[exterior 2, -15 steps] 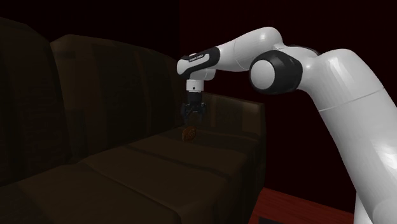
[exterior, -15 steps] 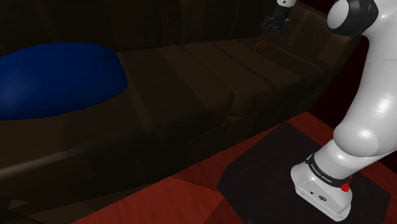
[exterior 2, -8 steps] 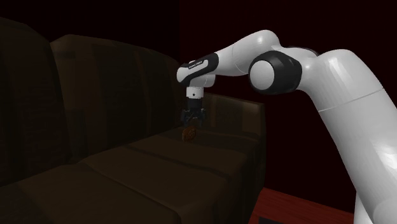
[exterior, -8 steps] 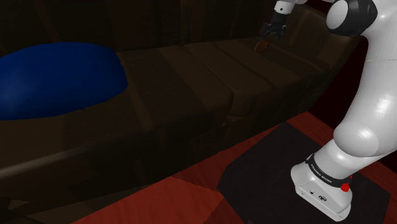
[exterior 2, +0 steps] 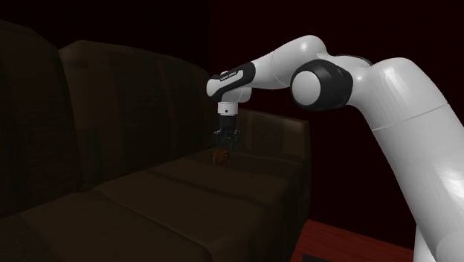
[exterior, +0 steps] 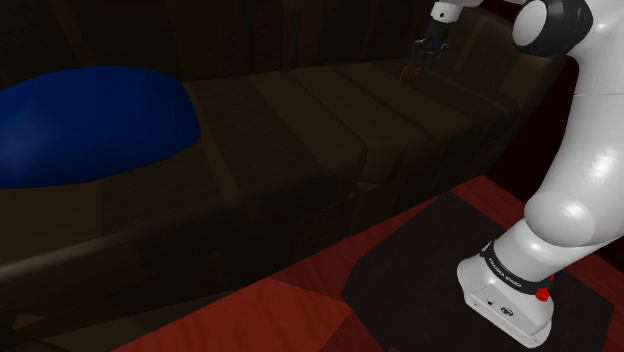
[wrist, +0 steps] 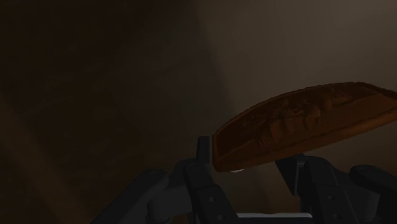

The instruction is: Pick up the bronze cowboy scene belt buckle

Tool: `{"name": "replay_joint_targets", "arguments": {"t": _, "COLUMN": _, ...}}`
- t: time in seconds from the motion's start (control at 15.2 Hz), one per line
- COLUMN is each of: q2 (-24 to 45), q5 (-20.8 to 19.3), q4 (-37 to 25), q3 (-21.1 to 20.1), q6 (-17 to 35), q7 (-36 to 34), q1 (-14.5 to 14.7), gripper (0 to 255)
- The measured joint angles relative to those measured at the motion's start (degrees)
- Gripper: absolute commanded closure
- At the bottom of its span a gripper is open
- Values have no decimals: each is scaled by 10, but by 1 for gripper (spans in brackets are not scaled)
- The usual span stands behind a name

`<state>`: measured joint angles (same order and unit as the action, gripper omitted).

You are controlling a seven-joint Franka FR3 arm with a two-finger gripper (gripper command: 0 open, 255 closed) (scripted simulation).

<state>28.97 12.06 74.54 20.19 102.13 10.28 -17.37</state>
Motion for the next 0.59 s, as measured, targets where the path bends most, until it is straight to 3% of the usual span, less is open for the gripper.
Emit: {"name": "replay_joint_targets", "arguments": {"t": 0.59, "q2": 2, "q5": -1, "q4": -49, "q3": 1, "q6": -47, "q7": -3, "q1": -6, "gripper": 255}}
